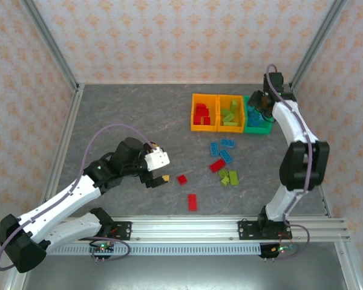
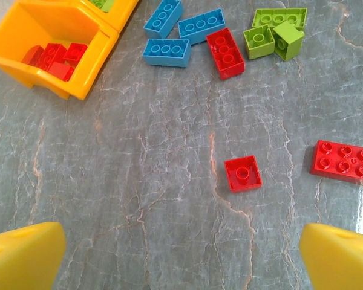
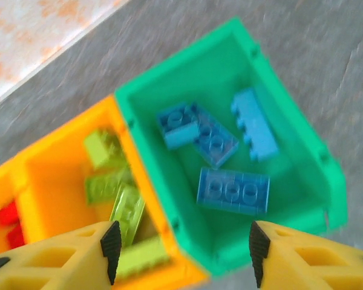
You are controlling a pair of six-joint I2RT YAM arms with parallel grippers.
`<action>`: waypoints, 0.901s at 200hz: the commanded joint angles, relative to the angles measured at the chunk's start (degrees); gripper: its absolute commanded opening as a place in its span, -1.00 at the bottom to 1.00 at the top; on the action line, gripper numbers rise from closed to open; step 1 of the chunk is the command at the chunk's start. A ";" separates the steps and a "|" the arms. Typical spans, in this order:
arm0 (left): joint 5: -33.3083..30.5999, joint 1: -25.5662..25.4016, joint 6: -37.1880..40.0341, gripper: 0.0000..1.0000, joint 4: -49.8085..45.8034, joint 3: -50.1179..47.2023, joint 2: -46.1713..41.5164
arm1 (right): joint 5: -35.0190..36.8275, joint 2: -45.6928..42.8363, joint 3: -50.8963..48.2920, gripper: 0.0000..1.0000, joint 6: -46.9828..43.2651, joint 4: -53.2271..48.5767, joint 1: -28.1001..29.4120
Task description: Sort the legos into containers by color
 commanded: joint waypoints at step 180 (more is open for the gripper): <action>1.00 0.54 1.86 1.00 -1.77 2.24 -1.46 | 2.36 4.84 -17.41 0.98 -4.96 6.25 15.85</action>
